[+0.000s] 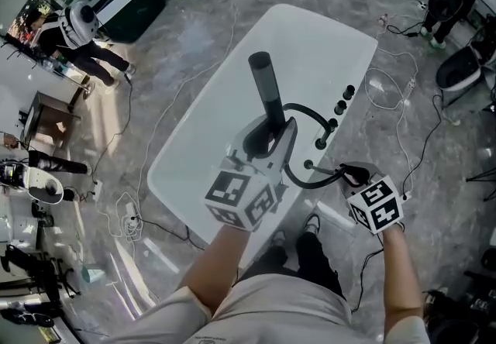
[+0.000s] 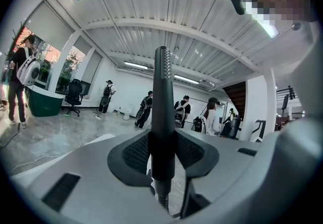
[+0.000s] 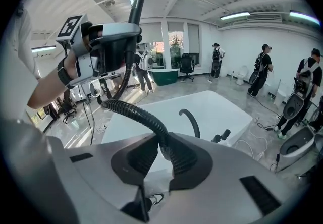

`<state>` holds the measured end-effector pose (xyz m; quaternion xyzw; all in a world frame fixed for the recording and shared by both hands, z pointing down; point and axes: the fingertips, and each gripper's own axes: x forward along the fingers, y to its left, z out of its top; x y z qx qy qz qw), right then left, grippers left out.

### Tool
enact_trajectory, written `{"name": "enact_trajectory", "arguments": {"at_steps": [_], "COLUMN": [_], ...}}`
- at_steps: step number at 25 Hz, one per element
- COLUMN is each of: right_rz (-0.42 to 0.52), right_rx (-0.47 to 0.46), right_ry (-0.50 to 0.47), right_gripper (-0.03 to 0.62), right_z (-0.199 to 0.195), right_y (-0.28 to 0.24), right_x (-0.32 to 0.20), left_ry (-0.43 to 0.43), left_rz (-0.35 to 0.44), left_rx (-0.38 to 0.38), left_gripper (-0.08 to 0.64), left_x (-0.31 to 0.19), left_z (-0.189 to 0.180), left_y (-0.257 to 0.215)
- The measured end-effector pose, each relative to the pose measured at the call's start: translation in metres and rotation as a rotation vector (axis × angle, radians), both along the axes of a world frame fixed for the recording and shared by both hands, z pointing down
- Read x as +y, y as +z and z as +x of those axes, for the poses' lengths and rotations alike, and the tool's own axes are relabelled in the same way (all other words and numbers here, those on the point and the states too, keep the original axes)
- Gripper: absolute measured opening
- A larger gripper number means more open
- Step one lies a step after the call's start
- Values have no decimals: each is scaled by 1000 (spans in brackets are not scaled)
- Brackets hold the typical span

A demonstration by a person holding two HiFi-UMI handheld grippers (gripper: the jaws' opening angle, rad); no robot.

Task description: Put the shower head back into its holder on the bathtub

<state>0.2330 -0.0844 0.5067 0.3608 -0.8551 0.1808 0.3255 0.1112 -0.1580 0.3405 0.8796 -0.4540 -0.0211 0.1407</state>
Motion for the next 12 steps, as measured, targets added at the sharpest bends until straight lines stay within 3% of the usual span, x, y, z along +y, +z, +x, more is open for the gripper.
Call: {"name": "enact_trajectory", "arguments": {"at_steps": [12], "right_rz": [32], "right_rx": [-156], "right_ry": [115], "right_gripper": [68], "right_z": [10], "right_y": [99], "right_x": [-45], "left_ry": [-29], "left_rz": [6], "left_rx": [-15], "left_gripper": [132], "left_x": [-31], "left_z": [12], "left_y": [37]}}
